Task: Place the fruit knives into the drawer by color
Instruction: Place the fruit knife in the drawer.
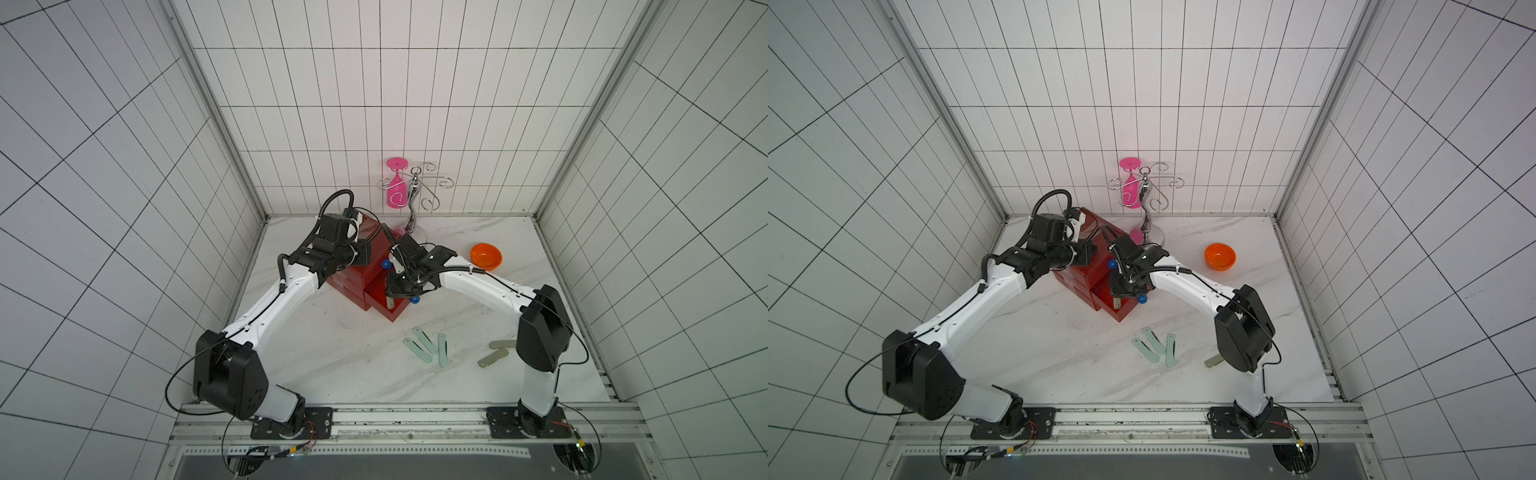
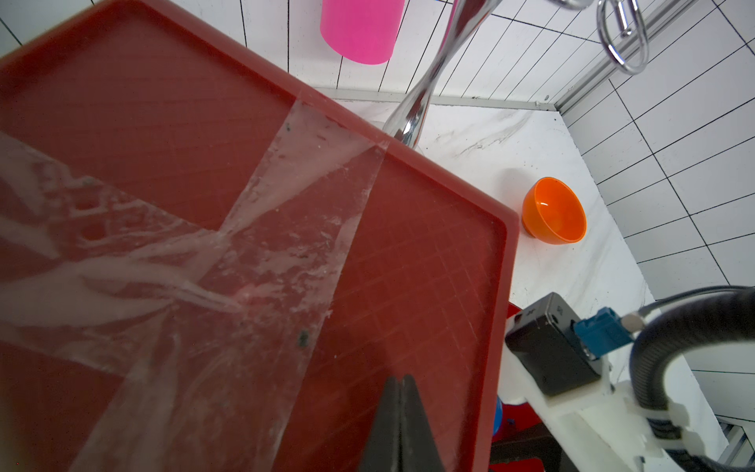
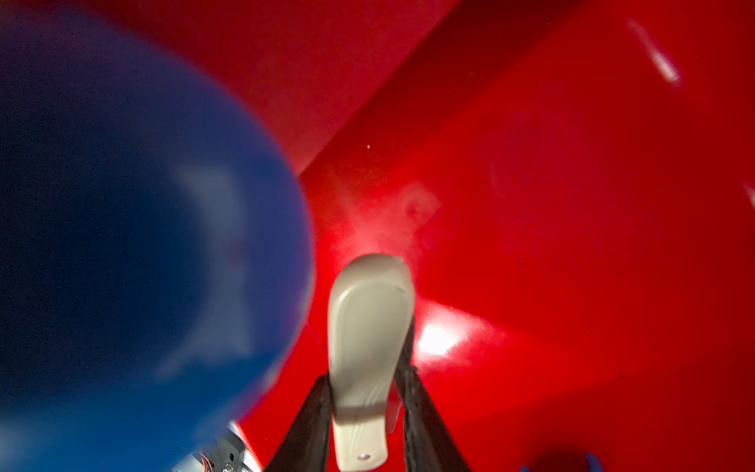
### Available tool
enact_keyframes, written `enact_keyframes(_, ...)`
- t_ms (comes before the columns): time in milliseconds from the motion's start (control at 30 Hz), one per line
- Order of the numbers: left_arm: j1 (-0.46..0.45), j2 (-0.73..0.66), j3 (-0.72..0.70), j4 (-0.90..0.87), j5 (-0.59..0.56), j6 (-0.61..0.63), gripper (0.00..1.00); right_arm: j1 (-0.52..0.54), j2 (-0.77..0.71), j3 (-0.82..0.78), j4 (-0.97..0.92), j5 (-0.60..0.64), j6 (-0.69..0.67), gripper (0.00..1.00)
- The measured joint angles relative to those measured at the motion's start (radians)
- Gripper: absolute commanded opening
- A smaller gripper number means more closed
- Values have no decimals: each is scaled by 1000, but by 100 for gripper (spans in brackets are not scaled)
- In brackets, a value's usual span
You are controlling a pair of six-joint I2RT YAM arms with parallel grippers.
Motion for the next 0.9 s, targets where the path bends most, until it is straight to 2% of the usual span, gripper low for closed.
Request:
enact_keyframes(600, 0, 0, 0, 0, 0, 0, 0, 5, -5, 45, -35, -1, -14, 32)
enact_keyframes(900, 0, 0, 0, 0, 0, -2, 0, 5, -167, 60, -136, 76, -31, 32)
